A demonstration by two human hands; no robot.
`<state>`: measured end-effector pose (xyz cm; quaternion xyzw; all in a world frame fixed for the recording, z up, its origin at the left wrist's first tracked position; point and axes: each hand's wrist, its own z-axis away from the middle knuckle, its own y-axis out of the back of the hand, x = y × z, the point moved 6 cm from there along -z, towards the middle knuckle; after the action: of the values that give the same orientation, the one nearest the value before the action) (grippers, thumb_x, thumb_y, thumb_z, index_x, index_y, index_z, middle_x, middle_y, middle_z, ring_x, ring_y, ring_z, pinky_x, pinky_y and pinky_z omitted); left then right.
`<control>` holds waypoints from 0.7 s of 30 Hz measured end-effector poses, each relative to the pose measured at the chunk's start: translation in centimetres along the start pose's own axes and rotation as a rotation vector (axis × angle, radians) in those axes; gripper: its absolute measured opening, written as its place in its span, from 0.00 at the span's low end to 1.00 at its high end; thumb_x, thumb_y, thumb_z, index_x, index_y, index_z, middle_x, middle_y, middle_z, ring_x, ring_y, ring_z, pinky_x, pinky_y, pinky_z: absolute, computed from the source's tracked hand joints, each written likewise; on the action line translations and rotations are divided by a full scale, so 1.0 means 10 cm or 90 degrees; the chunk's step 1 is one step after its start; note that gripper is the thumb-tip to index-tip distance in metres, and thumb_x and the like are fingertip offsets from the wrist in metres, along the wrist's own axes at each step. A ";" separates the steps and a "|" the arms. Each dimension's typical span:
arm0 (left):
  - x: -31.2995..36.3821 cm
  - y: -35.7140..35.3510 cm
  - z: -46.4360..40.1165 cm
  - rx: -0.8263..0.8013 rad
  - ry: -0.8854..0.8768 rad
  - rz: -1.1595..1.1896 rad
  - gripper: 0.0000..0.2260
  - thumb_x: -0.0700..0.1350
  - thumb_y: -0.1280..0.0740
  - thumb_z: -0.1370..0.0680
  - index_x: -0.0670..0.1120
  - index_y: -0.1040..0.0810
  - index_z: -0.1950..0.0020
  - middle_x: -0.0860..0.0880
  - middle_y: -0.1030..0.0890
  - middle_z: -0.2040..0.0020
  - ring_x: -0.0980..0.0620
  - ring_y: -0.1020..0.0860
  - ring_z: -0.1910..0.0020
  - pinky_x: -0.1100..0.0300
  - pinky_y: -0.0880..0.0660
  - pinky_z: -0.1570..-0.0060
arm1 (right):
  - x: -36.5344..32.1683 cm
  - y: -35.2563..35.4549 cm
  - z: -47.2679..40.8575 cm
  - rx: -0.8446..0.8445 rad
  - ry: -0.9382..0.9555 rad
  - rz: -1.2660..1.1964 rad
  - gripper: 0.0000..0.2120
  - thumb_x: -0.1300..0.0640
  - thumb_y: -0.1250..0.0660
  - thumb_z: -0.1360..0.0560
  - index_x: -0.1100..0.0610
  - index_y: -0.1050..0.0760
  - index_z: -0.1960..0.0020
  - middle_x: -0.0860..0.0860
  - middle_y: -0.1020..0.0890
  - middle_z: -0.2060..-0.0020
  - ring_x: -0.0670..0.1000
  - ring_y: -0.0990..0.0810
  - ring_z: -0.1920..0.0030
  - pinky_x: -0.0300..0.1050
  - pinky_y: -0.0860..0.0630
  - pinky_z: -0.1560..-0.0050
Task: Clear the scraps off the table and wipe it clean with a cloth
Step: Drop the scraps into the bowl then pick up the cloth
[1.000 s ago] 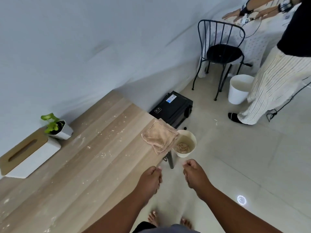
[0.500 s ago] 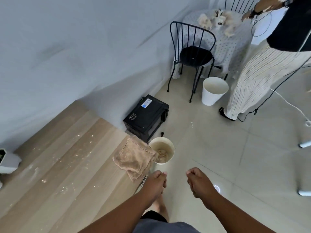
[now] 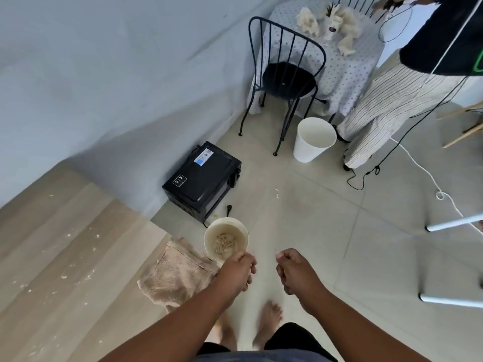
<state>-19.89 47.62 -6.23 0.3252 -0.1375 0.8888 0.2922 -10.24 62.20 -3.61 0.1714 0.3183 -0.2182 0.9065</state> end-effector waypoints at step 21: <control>0.02 -0.35 -0.52 0.275 0.132 0.236 0.09 0.44 0.39 0.18 0.42 0.22 0.51 0.49 0.20 0.67 0.51 0.25 0.72 0.63 0.35 0.73 | -0.45 0.24 -1.72 -0.219 0.005 0.244 0.07 0.53 0.37 0.17 0.57 0.25 0.49 0.52 0.21 0.63 0.50 0.30 0.69 0.44 0.34 0.67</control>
<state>-20.50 52.77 -9.82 0.2571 0.0284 0.9640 0.0613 -20.82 73.19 -12.97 0.0729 0.3159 0.0152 0.9459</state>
